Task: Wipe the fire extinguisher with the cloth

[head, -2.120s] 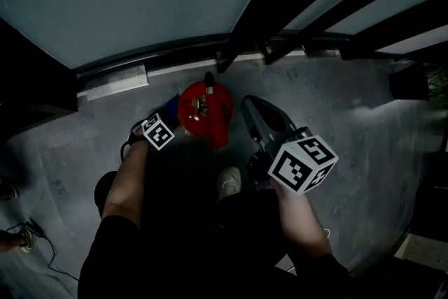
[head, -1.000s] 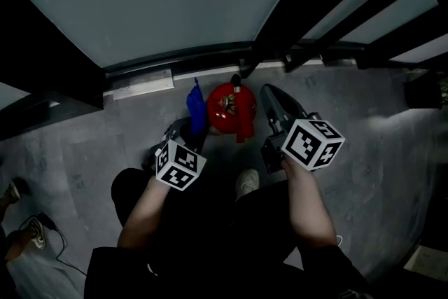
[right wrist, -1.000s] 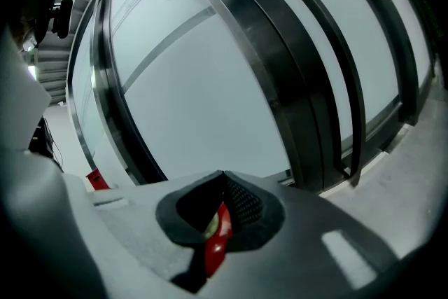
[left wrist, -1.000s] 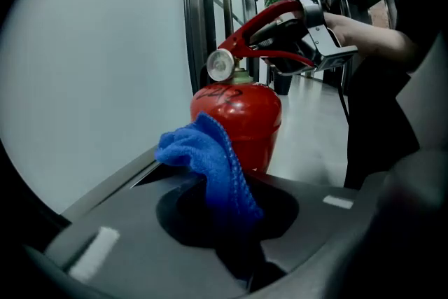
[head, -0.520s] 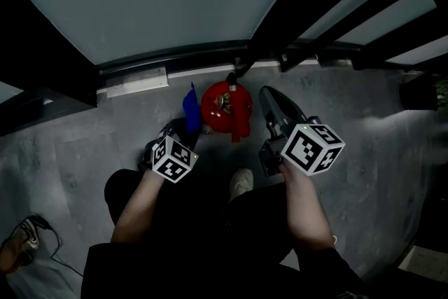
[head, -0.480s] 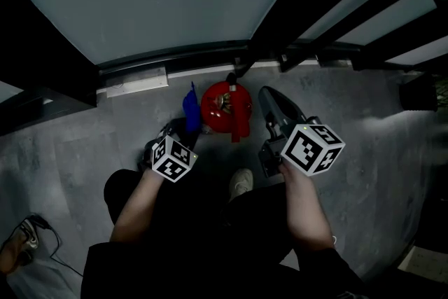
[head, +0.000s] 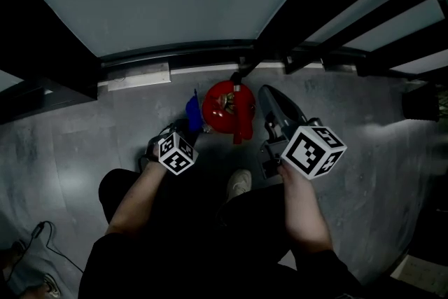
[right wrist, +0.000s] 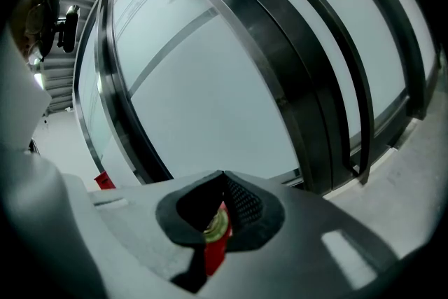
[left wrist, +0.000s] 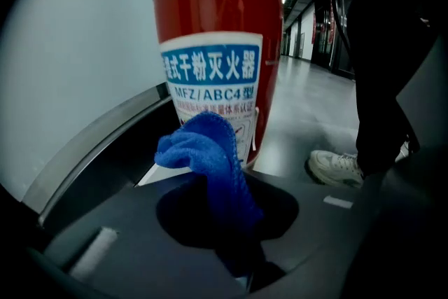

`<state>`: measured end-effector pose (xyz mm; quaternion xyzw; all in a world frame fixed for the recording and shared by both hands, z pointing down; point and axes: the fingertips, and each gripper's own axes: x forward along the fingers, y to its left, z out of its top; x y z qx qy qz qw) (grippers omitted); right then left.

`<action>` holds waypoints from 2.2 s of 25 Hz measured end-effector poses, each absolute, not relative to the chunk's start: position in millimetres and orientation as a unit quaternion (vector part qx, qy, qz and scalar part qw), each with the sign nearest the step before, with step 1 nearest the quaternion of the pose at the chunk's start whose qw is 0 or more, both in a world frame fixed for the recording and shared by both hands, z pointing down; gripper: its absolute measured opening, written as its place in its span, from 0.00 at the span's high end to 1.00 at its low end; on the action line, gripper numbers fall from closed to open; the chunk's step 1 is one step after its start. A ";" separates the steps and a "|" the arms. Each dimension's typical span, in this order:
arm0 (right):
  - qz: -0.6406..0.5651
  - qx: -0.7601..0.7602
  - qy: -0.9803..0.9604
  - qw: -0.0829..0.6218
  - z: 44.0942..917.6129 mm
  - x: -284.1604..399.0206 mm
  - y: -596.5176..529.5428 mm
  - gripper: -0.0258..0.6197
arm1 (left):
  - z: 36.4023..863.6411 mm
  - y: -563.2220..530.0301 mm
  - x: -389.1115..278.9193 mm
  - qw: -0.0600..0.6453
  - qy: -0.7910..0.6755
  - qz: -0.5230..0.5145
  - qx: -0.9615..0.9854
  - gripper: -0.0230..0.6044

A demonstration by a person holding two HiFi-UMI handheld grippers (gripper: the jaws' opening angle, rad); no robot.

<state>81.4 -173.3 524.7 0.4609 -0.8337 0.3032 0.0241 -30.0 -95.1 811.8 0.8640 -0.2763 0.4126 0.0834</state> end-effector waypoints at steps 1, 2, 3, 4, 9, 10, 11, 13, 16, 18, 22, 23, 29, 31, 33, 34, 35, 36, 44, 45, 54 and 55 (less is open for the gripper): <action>0.302 0.461 -0.834 0.026 525.3 81.6 -173.4 0.96 | 820.4 -93.2 -30.5 0.079 -0.269 0.423 0.862 0.85; 0.302 0.462 -0.833 0.027 525.9 82.2 -173.3 0.96 | 829.3 -91.2 -30.9 0.078 -0.262 0.432 0.860 0.85; 0.303 0.463 -0.833 0.028 526.4 83.0 -172.9 0.96 | 837.6 -89.4 -30.9 0.080 -0.255 0.438 0.858 0.85; 0.303 0.463 -0.832 0.029 526.8 83.7 -172.2 0.96 | 845.6 -87.9 -30.9 0.085 -0.250 0.441 0.858 0.85; 0.299 0.467 -0.831 0.034 524.7 87.2 -166.8 0.96 | 872.9 -91.2 -30.1 0.112 -0.245 0.444 0.855 0.85; 0.299 0.468 -0.831 0.037 525.2 88.0 -165.5 0.96 | 879.2 -91.9 -30.1 0.121 -0.245 0.444 0.853 0.85; 0.299 0.468 -0.831 0.041 526.3 88.7 -164.1 0.96 | 884.9 -92.4 -30.1 0.130 -0.245 0.443 0.852 0.85; 0.300 0.466 -0.831 0.045 528.8 89.9 -161.9 0.96 | 894.1 -93.3 -30.0 0.146 -0.246 0.442 0.850 0.85; 0.300 0.464 -0.832 0.053 530.5 91.3 -159.3 0.96 | 904.6 -92.6 -28.9 0.163 -0.245 0.441 0.848 0.85; 0.298 0.465 -0.832 0.059 531.4 93.1 -157.7 0.96 | 910.5 -90.9 -27.3 0.172 -0.243 0.443 0.846 0.85; 0.298 0.464 -0.832 0.061 534.1 94.2 -155.7 0.96 | 921.8 -85.8 -25.6 0.198 -0.242 0.446 0.839 0.85; 0.299 0.463 -0.832 0.060 534.4 93.7 -155.9 0.96 | 924.4 -83.5 -24.7 0.209 -0.241 0.445 0.837 0.85; 0.301 0.456 -0.836 0.055 532.0 90.0 -163.3 0.96 | 916.9 -71.8 -29.0 0.250 -0.243 0.438 0.828 0.85; 0.306 0.451 -0.838 0.041 527.9 84.5 -166.5 0.96 | 897.0 -76.9 -43.3 0.244 -0.252 0.435 0.829 0.85; 0.308 0.447 -0.839 0.021 520.5 79.4 -168.8 0.96 | 862.0 -80.8 -50.3 0.222 -0.243 0.416 0.848 0.85; 0.307 0.448 -0.840 0.010 515.6 77.8 -169.9 0.96 | 843.0 -79.0 -51.6 0.208 -0.228 0.409 0.859 0.85; 0.304 0.450 -0.840 0.000 510.6 77.2 -171.2 0.96 | 826.8 -73.3 -53.9 0.192 -0.204 0.414 0.866 0.85; 0.301 0.453 -0.839 -0.009 506.0 77.4 -172.8 0.96 | 812.1 -63.8 -56.3 0.169 -0.172 0.426 0.872 0.85; 0.306 0.465 -0.830 -0.032 499.9 75.6 -180.9 0.96 | 670.1 23.5 -43.5 -0.043 0.075 0.445 0.891 0.85; 0.306 0.467 -0.829 -0.032 499.9 77.1 -181.0 0.96 | 655.8 23.4 -38.8 -0.054 0.084 0.439 0.893 0.85; 0.302 0.490 -0.818 -0.014 507.2 90.2 -174.4 0.96 | 639.0 -32.0 -14.5 -0.004 0.100 0.417 0.904 0.85; 0.302 0.492 -0.817 -0.010 508.5 92.7 -173.0 0.96 | 649.5 -34.4 -15.8 -0.001 0.100 0.432 0.896 0.85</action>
